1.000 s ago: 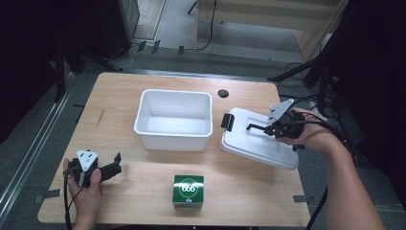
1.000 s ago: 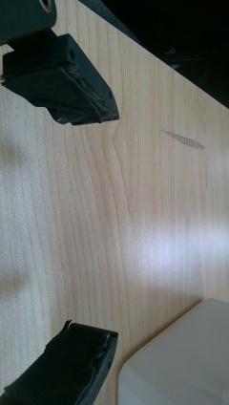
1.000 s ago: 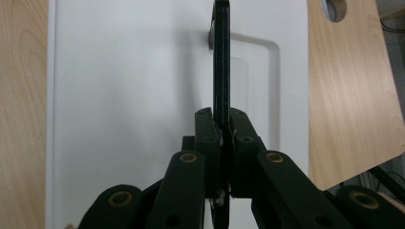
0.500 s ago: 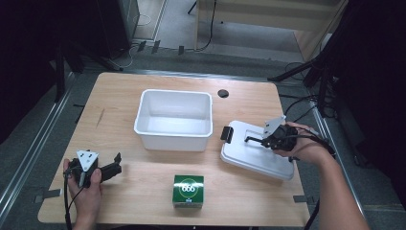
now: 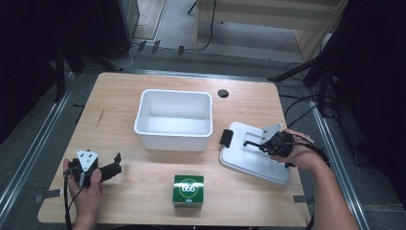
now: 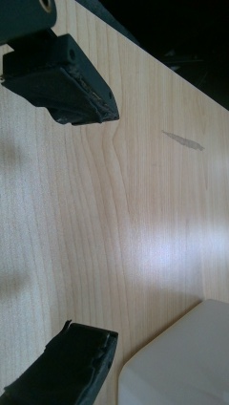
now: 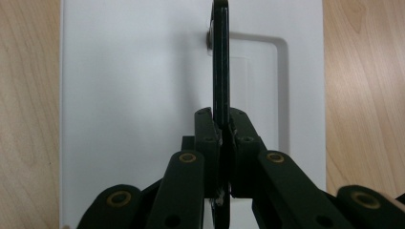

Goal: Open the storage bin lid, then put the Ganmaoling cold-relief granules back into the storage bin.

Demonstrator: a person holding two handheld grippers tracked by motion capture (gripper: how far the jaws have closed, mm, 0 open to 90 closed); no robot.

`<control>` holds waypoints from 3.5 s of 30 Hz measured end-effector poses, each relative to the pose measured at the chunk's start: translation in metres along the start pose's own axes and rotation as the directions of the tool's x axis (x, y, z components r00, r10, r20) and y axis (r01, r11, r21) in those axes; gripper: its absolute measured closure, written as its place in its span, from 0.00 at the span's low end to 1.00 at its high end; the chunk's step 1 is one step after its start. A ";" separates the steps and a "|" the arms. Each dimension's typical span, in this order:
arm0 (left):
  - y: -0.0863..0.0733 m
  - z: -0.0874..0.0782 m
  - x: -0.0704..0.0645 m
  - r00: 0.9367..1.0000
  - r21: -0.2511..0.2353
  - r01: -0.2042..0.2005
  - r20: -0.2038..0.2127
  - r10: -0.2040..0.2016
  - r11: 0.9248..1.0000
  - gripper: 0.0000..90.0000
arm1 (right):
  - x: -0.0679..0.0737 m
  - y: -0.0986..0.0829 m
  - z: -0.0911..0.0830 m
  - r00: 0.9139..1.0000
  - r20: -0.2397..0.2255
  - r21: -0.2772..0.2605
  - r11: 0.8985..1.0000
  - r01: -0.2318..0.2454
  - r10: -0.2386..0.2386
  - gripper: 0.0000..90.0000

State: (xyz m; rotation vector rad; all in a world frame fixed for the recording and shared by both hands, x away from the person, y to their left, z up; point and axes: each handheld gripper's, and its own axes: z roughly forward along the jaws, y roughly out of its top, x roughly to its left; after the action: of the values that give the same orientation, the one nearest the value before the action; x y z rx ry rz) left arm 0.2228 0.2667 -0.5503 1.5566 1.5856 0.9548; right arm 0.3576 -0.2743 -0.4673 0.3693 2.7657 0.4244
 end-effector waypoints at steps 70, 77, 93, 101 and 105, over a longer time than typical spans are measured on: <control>0.000 0.001 0.001 1.000 -0.001 0.013 0.001 -0.013 1.000 0.01 | 0.078 0.097 -0.034 0.997 -0.067 -0.101 0.995 0.023 -0.029 0.00; 0.001 0.001 0.000 1.000 0.000 0.010 -0.005 -0.010 1.000 0.01 | 0.093 0.108 -0.034 0.993 -0.091 -0.107 0.992 0.065 -0.075 0.00; 0.001 0.002 0.000 1.000 -0.001 0.010 -0.008 -0.010 1.000 0.01 | 0.130 0.123 -0.028 0.980 -0.128 -0.117 0.983 0.141 -0.156 0.00; 0.001 0.001 0.000 1.000 -0.001 0.010 -0.008 -0.010 1.000 0.01 | 0.143 0.131 -0.022 0.968 -0.153 -0.125 0.976 0.179 -0.197 0.00; 0.001 0.001 0.000 1.000 -0.001 0.009 -0.007 -0.009 1.000 0.01 | 0.149 0.135 -0.017 0.962 -0.166 -0.124 0.972 0.200 -0.219 0.00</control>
State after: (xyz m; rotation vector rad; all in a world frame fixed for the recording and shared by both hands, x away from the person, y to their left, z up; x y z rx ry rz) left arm 0.2245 0.2672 -0.5504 1.5461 1.5960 0.9571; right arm 0.2426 -0.1100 -0.4474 0.0107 2.8993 0.5727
